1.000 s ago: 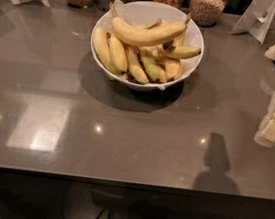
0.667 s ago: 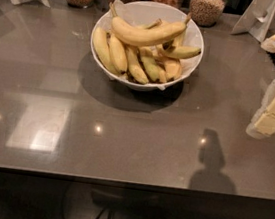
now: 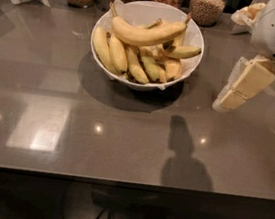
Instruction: Pick banana from white bowl
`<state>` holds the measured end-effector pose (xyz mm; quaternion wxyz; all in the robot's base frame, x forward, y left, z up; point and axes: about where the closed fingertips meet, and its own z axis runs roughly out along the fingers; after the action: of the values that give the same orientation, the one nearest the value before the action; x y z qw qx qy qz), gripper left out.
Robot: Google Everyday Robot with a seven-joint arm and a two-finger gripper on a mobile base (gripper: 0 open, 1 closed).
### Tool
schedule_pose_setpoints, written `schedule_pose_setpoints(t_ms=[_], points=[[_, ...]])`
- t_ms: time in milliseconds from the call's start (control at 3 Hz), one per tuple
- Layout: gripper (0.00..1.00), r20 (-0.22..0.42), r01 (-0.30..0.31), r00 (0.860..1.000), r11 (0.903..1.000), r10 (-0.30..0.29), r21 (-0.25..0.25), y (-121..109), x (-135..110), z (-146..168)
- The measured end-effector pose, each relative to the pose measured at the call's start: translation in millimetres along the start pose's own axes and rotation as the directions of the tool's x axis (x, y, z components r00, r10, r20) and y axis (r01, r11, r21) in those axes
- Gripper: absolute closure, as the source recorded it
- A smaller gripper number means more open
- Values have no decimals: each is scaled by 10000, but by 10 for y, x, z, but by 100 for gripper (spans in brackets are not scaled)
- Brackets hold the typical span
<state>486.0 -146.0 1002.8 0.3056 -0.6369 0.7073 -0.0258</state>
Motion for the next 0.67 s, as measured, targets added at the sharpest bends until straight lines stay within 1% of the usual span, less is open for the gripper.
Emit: schedule_pose_setpoints(t_ms=[333, 667], points=[[0, 687, 683, 9952, 9973, -701, 282, -101, -366, 123], [0, 1291, 1404, 9809, 9889, -1456, 483, -235, -749, 347]])
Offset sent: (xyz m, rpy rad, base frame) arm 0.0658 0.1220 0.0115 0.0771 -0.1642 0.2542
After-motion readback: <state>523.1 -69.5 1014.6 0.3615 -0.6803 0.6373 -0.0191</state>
